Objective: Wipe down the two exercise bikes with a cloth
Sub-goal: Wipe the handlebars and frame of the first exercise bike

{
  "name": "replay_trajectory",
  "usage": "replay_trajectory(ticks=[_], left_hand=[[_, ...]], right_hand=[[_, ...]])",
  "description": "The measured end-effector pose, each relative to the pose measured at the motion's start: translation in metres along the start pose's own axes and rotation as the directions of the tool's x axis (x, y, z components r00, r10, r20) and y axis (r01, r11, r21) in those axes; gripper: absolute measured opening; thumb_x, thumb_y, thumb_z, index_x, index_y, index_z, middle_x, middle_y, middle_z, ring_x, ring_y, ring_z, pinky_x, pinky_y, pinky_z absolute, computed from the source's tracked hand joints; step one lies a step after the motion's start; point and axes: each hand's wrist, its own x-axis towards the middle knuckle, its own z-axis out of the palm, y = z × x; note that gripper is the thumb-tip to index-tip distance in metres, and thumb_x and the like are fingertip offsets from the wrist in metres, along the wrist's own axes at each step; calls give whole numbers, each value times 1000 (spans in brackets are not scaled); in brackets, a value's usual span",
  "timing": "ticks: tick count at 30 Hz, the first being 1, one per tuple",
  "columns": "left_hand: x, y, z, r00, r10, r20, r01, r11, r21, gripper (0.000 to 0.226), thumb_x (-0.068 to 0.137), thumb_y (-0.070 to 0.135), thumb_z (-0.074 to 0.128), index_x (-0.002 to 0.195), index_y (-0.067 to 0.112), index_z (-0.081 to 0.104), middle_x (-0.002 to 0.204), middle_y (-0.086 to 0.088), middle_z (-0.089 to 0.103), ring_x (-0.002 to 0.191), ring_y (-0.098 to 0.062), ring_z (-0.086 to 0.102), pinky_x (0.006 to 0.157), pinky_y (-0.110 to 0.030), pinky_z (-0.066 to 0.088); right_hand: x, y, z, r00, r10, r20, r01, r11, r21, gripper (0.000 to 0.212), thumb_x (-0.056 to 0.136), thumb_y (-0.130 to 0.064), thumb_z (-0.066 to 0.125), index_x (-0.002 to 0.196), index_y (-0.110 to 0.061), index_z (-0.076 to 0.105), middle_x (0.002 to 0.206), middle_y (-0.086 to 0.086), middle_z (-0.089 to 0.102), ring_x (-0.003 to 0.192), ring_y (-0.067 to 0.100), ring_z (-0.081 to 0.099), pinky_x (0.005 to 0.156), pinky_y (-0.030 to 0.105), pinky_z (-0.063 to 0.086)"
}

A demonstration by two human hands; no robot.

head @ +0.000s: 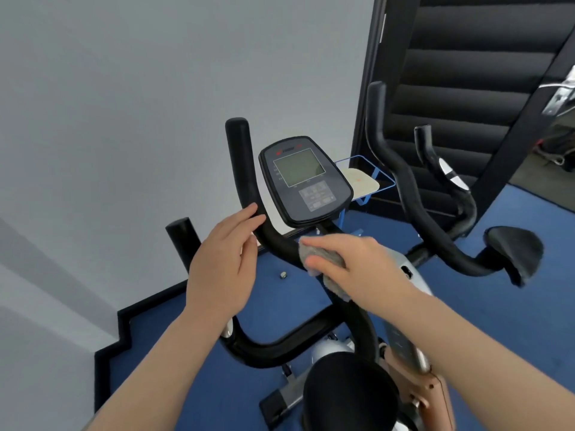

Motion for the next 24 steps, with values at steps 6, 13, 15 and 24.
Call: replay_trajectory(ticks=[6, 13, 15, 24], left_hand=[[-4, 10, -3, 999, 28, 17, -28, 1000, 7, 36, 99, 14, 44, 129, 19, 64, 142, 13, 51, 131, -2, 44, 110, -22, 34], [-39, 43, 21, 991, 53, 120, -45, 996, -76, 41, 98, 25, 40, 134, 23, 59, 143, 15, 48, 137, -1, 39, 115, -24, 28], [-41, 42, 27, 988, 33, 149, -25, 998, -55, 43, 97, 21, 42, 137, 20, 57, 146, 13, 45, 141, -4, 33, 117, -31, 26], [-46, 36, 32, 998, 4, 61, 4, 991, -137, 41, 99, 8, 43, 136, 19, 57, 145, 13, 47, 139, 4, 32, 116, -17, 24]], right_hand=[[-10, -13, 22, 993, -21, -113, 26, 999, 48, 35, 94, -21, 61, 129, -25, 62, 129, -12, 61, 117, 4, 55, 100, 16, 40], [-33, 6, 7, 989, 50, -142, -26, 986, 163, 36, 93, -16, 64, 127, -25, 64, 126, -17, 61, 116, -10, 49, 96, 0, 29], [-39, 0, 14, 989, 38, -144, -9, 980, 197, 38, 94, -13, 62, 131, -22, 61, 134, -16, 54, 122, -13, 43, 101, 2, 27], [-23, -7, -4, 987, -102, -127, 118, 985, 123, 36, 92, -16, 64, 127, -24, 64, 130, -17, 59, 119, -1, 51, 101, 8, 35]])
